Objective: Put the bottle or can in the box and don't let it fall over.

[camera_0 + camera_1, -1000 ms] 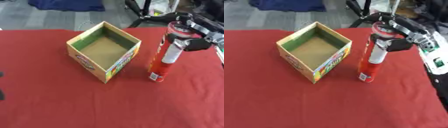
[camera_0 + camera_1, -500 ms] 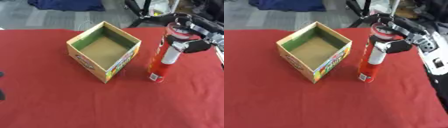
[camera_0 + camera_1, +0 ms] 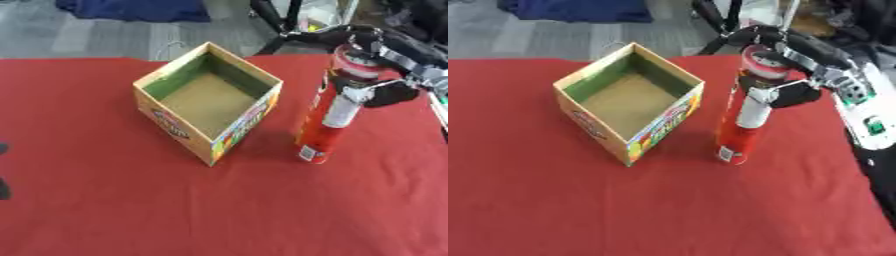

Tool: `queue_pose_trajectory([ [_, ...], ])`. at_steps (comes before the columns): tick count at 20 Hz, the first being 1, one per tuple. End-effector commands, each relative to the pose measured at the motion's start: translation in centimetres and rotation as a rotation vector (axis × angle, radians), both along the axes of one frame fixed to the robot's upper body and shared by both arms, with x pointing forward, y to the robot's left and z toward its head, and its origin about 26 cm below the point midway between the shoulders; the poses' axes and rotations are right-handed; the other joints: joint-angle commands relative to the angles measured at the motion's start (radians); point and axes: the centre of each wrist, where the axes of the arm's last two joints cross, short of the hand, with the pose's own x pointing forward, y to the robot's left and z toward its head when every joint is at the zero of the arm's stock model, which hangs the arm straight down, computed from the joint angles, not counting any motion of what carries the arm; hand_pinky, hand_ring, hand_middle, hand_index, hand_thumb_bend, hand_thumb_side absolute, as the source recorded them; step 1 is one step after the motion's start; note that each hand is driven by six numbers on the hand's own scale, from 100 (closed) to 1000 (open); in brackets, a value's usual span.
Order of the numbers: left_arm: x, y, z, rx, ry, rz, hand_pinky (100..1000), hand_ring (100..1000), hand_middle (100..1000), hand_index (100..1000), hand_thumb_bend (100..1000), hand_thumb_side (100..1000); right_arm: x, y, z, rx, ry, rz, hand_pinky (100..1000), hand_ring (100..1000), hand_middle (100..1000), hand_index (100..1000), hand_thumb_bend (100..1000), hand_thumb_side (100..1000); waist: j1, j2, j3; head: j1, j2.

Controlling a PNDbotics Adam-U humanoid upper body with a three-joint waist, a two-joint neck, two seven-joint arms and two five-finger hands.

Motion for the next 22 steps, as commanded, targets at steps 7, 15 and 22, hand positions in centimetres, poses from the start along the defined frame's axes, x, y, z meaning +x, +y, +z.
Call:
queue_pose_trajectory([
  [7,-0.12,0.02,0.94,0.005,-0.03,-0.002,515,842,826,829,100,653,0.34,0.39,-1.36,0.012,0.108,0.021,265,613,860,890,100,244,0.005,-0.002,0.003,-0.004,0.0],
  [15,-0.13,0.04,0.93,0.004,-0.029,-0.002,520,845,819,823,100,654,0.23,0.68,-1.44,0.012,0.128,0.054,282,623,845,874,100,110,0.005,-0.002,0.001,-0.002,0.002],
  [22,-0.14,0.03,0.9,0.003,-0.024,-0.005,518,844,810,818,100,655,0.22,0.67,-1.63,0.023,0.124,0.069,279,623,819,816,100,199,0.004,-0.001,-0.001,-0.002,0.002],
])
